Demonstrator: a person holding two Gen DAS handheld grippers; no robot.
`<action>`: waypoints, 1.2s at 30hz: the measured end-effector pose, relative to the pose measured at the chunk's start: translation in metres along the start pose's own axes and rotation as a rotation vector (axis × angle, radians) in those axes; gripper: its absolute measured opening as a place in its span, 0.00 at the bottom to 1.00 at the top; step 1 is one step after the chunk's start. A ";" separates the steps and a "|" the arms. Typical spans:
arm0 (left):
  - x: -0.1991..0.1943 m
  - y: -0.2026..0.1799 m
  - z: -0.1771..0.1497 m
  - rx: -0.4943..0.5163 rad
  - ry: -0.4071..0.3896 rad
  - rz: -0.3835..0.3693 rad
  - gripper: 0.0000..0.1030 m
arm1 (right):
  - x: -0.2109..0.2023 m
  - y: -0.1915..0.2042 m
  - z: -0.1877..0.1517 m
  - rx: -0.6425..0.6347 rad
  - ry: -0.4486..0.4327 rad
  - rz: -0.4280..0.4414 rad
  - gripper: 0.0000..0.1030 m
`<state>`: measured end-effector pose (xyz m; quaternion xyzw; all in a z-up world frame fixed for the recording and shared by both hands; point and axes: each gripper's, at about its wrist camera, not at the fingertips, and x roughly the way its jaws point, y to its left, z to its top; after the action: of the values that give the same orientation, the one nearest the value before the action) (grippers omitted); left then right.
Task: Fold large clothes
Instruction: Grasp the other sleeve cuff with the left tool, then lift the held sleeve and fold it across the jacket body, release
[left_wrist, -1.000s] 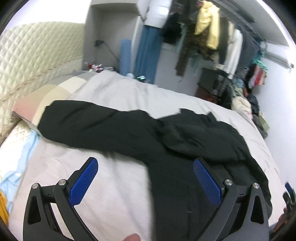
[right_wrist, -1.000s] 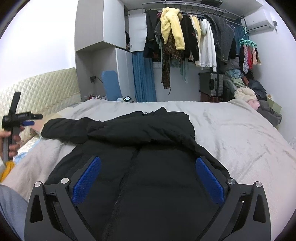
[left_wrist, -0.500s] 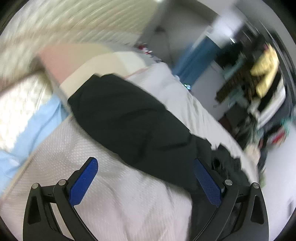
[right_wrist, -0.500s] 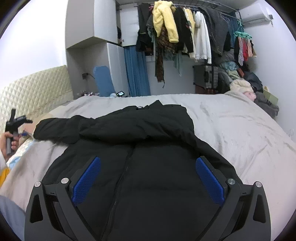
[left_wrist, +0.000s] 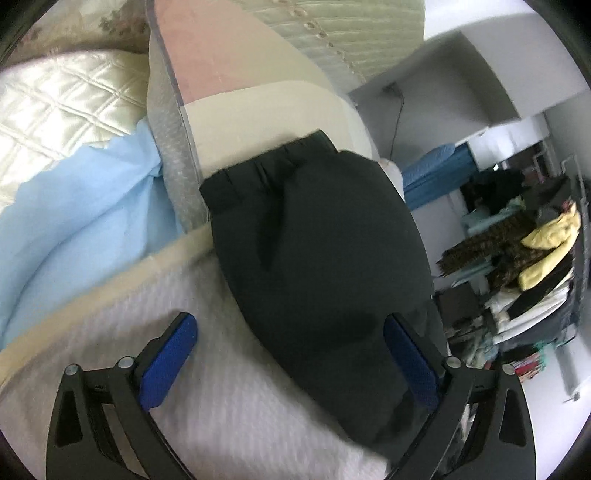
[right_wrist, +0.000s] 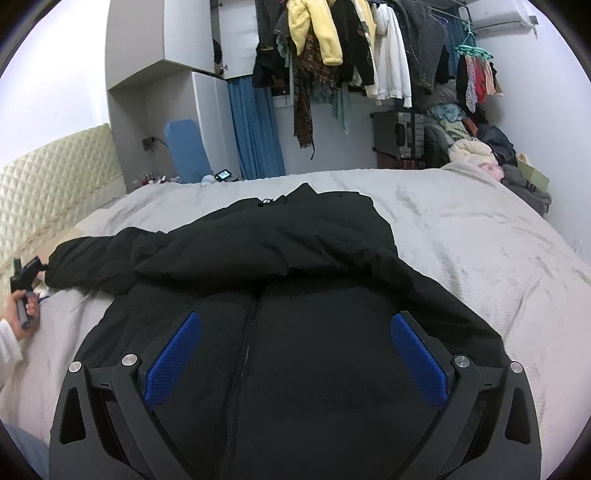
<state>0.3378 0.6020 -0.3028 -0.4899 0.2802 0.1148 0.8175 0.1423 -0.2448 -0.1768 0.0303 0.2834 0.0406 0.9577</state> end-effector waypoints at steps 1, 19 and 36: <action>0.004 0.003 0.003 -0.004 -0.010 -0.017 0.94 | 0.004 0.001 0.001 0.000 0.001 -0.007 1.00; 0.008 -0.055 0.023 0.150 -0.155 -0.012 0.12 | 0.022 0.008 0.003 0.006 0.020 0.010 1.00; -0.130 -0.133 -0.033 0.310 -0.321 0.166 0.03 | -0.018 0.002 0.002 -0.013 -0.017 0.085 1.00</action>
<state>0.2812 0.5195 -0.1427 -0.3091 0.2003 0.2135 0.9049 0.1279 -0.2443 -0.1649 0.0365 0.2736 0.0826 0.9576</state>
